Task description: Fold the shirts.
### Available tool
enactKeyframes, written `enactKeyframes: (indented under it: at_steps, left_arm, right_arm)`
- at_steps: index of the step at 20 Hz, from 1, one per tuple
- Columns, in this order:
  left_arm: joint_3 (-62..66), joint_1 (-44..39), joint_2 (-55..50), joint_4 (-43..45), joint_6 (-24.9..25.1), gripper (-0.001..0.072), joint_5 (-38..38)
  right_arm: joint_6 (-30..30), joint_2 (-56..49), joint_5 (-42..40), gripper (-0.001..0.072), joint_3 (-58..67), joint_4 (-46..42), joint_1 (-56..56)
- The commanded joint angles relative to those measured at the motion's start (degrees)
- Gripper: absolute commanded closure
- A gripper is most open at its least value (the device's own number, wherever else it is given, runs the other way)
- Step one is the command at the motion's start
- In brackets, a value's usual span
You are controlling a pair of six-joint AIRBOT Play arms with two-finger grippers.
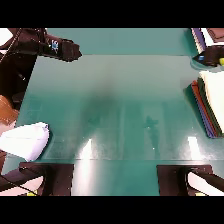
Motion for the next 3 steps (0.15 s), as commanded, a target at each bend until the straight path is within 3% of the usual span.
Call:
enactKeyframes:
  at_steps: [1, 3]
  left_arm:
    - [0.02, -0.04, -0.04, 0.02, 0.00, 0.0682, 0.02]
    - [0.02, -0.04, -0.04, 0.02, 0.00, 0.0682, 0.02]
  right_arm:
    - [-0.09, -0.04, -0.55, 0.0692, 0.17, -2.58, 5.51]
    - [-0.07, -0.04, -0.11, 0.0692, 0.17, -2.80, 5.51]
